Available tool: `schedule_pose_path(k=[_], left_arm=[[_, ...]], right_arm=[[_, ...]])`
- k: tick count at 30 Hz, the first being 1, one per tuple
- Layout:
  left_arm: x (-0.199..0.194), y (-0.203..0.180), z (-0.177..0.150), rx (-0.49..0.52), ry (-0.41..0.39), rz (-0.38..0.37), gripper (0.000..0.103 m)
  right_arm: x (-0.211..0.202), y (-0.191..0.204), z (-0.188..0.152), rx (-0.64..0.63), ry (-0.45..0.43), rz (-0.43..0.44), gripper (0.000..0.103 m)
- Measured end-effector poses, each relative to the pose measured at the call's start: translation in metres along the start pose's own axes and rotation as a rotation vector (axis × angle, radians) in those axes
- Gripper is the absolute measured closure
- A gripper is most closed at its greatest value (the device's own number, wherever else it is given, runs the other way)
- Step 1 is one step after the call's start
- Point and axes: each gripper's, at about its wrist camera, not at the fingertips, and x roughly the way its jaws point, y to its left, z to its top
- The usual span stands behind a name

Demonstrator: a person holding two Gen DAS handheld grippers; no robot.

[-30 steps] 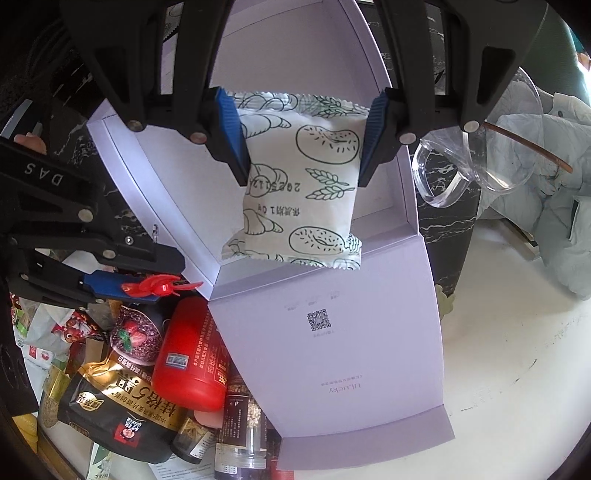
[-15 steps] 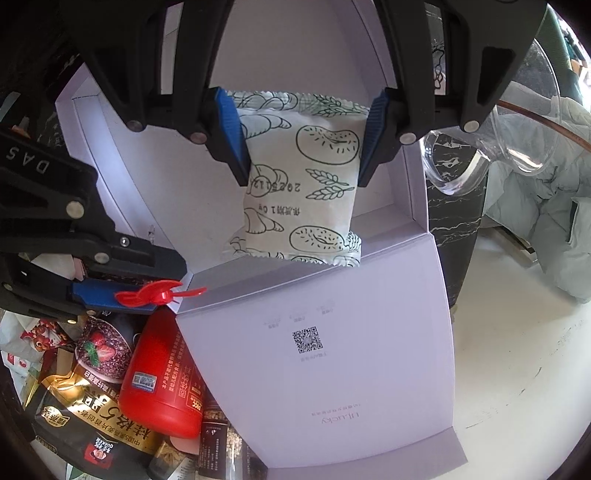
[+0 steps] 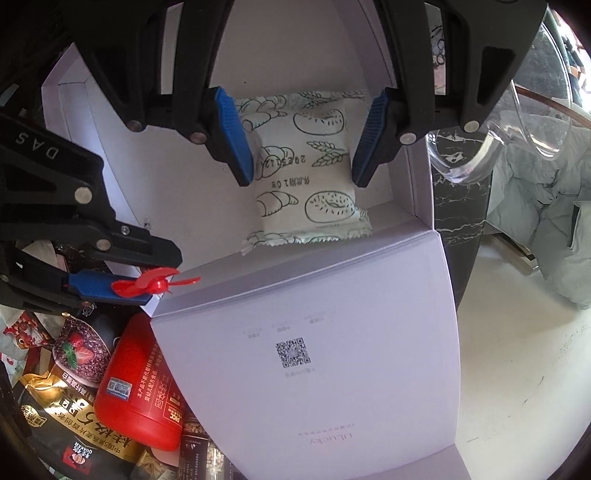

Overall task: Organize objects
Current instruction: 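Open the left gripper releasing the packet while the right releases the fan, then withdraw both open grippers from the lavender box back over the table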

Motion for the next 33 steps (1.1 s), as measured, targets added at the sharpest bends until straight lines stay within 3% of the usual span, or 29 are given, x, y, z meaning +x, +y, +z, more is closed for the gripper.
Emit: schedule_pose_path(k=[6,11,19,33], left_arm=[[-0.009,-0.002,0.001,0.01,-0.021,0.017,0.048],[-0.017,0.0,-0.002,-0.011,-0.024,0.013,0.047],[-0.038,-0.005,-0.003,-0.022,-0.069,0.035,0.035],[-0.078,-0.001,-0.006,-0.047,-0.137,0.034,0.033]], right_arm=[[-0.003,-0.002,-0.002,0.024,0.008,-0.016,0.063],[-0.013,-0.003,-0.002,0.019,-0.003,-0.027,0.05],[-0.033,-0.003,-0.002,0.019,-0.028,-0.053,0.05],[-0.08,0.002,0.0,0.036,-0.097,-0.109,0.05]])
